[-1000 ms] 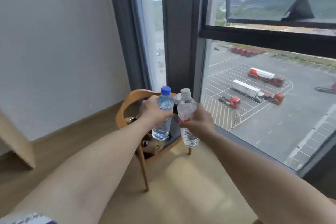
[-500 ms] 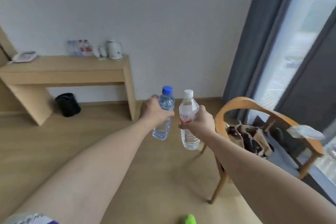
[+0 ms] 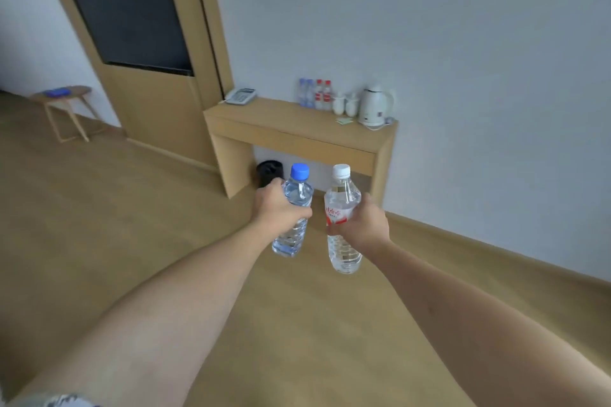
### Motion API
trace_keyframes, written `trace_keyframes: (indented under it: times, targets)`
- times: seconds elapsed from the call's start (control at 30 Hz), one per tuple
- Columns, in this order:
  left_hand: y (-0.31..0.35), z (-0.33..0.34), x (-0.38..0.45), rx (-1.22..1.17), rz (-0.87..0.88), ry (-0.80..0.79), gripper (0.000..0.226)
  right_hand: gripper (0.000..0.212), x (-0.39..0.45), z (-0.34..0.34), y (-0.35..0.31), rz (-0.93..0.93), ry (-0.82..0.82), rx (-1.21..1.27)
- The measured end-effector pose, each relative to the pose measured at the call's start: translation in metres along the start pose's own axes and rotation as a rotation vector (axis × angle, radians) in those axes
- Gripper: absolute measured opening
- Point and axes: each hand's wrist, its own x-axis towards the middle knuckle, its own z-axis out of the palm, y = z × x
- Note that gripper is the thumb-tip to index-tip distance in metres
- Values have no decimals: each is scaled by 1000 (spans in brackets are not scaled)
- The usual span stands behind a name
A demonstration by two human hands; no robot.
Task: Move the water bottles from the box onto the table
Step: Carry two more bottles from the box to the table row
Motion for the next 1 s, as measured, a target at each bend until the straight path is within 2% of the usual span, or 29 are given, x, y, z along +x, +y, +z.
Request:
trace_keyframes:
  times: [0.17,0.33,0.63,1.0]
  targets:
    - [-22,-20,76,3,-90,66,52,74,82,45,-35,-27,-101,17]
    - [-56,-27,161,-6,-109,78,50,75,156,99,-61,-35,-162,-19]
    - [-115,-54,364,-22,-66,30,49,72,317,196,-124,-12,-119,-53]
    - [-152,-78,573,-19,-16,-46,48,83,488,275,-192,91,0,45]
